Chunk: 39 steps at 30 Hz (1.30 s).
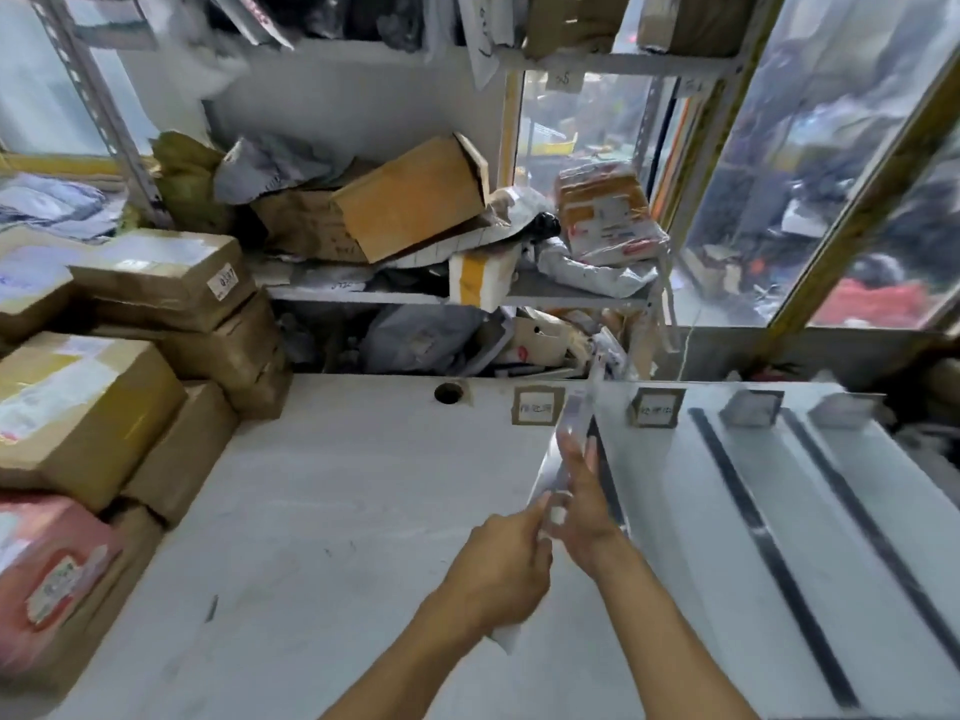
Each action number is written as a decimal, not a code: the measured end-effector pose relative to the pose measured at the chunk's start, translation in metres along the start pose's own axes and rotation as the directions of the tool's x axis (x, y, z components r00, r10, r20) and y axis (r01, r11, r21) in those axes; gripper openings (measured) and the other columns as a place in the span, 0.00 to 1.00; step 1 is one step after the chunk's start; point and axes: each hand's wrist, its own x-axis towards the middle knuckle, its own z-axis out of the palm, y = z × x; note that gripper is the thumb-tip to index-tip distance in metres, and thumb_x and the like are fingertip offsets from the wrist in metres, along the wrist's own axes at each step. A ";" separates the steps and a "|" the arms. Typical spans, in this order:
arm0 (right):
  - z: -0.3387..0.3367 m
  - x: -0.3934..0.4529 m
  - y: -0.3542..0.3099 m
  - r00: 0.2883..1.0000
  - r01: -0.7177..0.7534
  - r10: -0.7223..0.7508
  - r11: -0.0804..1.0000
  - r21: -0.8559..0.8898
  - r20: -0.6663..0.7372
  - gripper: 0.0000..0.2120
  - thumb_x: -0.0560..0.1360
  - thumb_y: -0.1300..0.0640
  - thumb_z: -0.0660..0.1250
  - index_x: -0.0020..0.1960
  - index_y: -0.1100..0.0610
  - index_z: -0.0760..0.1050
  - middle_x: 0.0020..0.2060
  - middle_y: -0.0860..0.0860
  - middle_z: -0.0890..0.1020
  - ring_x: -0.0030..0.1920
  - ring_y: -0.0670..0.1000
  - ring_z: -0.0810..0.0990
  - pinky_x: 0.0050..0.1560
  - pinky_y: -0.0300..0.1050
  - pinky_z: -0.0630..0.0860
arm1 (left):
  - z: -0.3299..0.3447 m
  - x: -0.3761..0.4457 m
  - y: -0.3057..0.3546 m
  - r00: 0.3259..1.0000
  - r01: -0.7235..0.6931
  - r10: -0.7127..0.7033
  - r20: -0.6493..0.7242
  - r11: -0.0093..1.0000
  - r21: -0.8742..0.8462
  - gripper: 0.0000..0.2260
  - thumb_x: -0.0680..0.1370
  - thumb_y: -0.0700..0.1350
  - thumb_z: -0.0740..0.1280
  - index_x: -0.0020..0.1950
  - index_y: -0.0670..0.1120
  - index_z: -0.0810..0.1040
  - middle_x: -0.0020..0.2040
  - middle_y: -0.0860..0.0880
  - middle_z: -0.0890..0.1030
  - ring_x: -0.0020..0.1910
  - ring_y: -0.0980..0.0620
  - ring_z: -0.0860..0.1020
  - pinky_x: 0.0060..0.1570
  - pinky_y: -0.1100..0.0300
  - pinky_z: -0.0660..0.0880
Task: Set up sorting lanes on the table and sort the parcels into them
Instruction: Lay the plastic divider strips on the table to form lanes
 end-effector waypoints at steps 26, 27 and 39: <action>-0.339 -0.186 -0.047 0.823 0.286 -0.168 0.948 0.140 -0.543 0.42 0.63 0.29 0.74 0.72 0.45 0.70 0.68 0.50 0.75 0.64 0.51 0.76 0.55 0.49 0.75 | 0.196 -0.038 0.272 0.684 -0.356 0.513 0.519 0.855 -0.376 0.38 0.79 0.66 0.58 0.82 0.58 0.41 0.79 0.48 0.64 0.75 0.47 0.67 0.75 0.49 0.64; -0.356 -0.192 -0.052 0.823 0.296 -0.172 0.944 0.148 -0.542 0.42 0.67 0.29 0.72 0.75 0.45 0.67 0.69 0.47 0.73 0.66 0.49 0.74 0.57 0.47 0.74 | 0.213 -0.036 0.288 0.685 -0.316 0.499 0.531 0.860 -0.400 0.38 0.79 0.66 0.58 0.81 0.58 0.41 0.80 0.49 0.63 0.76 0.47 0.66 0.76 0.50 0.63; -0.520 -0.236 -0.121 0.739 0.337 -0.324 0.937 -0.092 -0.591 0.25 0.81 0.31 0.49 0.76 0.35 0.56 0.70 0.34 0.64 0.72 0.39 0.60 0.75 0.46 0.58 | 0.338 -0.037 0.429 0.658 -0.257 0.515 0.549 0.839 -0.479 0.32 0.84 0.49 0.59 0.82 0.57 0.44 0.62 0.44 0.76 0.40 0.67 0.69 0.47 0.71 0.68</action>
